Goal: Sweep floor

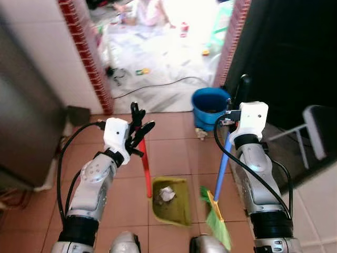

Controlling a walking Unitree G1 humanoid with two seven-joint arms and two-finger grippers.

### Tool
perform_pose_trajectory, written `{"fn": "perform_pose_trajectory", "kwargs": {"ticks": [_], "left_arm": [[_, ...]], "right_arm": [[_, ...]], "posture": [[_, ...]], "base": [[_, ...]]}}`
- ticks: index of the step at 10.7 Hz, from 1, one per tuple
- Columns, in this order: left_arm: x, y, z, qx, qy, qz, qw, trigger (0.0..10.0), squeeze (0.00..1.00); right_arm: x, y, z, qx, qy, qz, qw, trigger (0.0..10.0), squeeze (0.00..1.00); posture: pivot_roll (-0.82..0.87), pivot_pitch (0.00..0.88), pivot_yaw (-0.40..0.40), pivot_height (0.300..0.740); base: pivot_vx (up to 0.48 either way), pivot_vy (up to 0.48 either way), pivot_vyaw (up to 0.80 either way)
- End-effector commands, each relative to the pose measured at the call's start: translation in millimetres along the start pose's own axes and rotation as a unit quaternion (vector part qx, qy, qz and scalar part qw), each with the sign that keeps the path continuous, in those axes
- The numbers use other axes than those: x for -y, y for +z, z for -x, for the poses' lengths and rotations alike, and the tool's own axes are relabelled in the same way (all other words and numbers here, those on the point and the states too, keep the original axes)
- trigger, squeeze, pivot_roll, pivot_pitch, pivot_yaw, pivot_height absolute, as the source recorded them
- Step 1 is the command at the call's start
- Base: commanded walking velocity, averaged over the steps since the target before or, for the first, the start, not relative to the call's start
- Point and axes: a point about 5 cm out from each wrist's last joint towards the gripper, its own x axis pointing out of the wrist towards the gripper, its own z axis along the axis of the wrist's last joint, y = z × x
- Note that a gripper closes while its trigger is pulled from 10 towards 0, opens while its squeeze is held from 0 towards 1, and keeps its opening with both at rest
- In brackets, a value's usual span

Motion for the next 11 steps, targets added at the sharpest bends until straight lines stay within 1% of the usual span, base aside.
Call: {"fn": "perform_pose_trajectory", "kwargs": {"ticks": [1,2,3,4,5,7,8,11], "left_arm": [[3.6,12,-2.9,0.029,-0.004,0.004,1.000,10.0,0.00],[4.4,12,-4.7,0.028,-0.002,0.010,1.000,10.0,0.00],[5.1,12,-6.4,0.027,-0.002,0.012,1.000,10.0,0.00],[3.6,11,-7.1,0.025,-0.002,0.013,1.000,10.0,0.00],[2.2,10,-5.8,0.022,-0.001,0.013,1.000,10.0,0.00],[0.7,11,-7.2,0.022,0.002,0.013,1.000,10.0,0.00],[-0.7,14,-11.4,0.027,0.006,0.014,1.000,10.0,0.00],[1.5,16,-14.8,0.031,0.005,0.016,0.999,10.0,0.00]], "right_arm": [[3.5,3,-2.7,0.008,-0.007,0.005,1.000,10.0,0.00],[4.5,0,-3.4,0.003,-0.010,-0.001,1.000,10.0,0.00],[2.1,-7,-3.7,-0.008,-0.013,-0.012,1.000,10.0,0.00],[-4.4,-1,-9.0,0.004,-0.008,-0.017,1.000,10.0,0.00],[-6.4,6,-12.3,0.019,-0.002,-0.014,1.000,10.0,0.00],[-0.9,5,-14.8,0.017,-0.006,-0.011,1.000,10.0,0.00],[0.4,6,-18.4,0.018,-0.009,-0.010,1.000,10.0,0.00],[-2.7,9,-21.8,0.026,-0.006,-0.011,1.000,10.0,0.00]], "posture": [[-0.07,0.006,0.033,0.740],[-0.06,0.000,0.028,0.740],[-0.06,0.000,0.030,0.740],[-0.07,0.000,0.047,0.740],[-0.08,0.000,0.051,0.740],[-0.08,0.000,0.043,0.740],[-0.09,0.000,0.041,0.740],[-0.09,0.000,0.040,0.740]], "base": [[0.000,0.300,-0.80],[0.000,0.319,-0.80],[0.000,0.319,-0.80],[0.000,0.315,-0.80],[0.000,0.315,-0.80],[0.000,0.317,-0.80],[0.000,0.319,-0.80],[0.000,0.321,-0.80]]}}
